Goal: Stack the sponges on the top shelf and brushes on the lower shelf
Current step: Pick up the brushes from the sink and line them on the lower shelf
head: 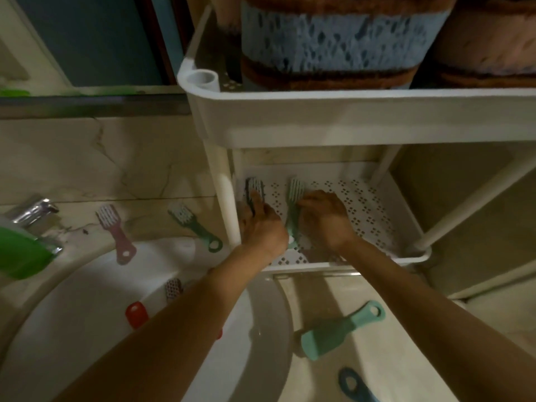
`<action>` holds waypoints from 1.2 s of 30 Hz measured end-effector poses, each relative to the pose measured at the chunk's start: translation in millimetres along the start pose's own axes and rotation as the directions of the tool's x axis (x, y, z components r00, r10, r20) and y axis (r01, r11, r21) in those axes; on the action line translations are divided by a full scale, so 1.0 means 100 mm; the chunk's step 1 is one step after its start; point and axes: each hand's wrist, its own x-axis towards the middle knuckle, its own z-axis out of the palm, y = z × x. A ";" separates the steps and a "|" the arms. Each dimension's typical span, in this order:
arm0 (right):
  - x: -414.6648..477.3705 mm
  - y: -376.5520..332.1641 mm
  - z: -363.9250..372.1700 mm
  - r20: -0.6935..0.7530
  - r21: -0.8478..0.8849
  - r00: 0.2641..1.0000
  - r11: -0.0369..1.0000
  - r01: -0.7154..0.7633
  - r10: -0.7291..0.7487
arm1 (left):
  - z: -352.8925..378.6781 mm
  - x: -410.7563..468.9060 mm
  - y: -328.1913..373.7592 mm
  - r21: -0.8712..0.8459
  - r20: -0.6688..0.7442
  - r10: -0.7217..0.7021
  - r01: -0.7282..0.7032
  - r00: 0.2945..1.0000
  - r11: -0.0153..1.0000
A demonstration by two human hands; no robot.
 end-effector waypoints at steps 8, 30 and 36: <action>0.18 -0.17 0.01 0.025 0.188 0.997 0.980 0.062 -0.068 | 0.01 0.11 0.00 -0.286 -0.027 -0.068 0.058 0.997 0.957; 0.12 -0.35 -0.14 0.149 0.375 0.984 0.916 -0.143 0.093 | -0.05 -0.03 0.00 -0.450 -0.143 -0.081 0.008 0.986 0.893; -0.31 -0.37 -0.42 -0.040 0.385 0.973 0.902 -0.195 0.227 | -0.05 -0.40 0.08 -0.179 -0.315 0.074 -0.136 0.946 0.974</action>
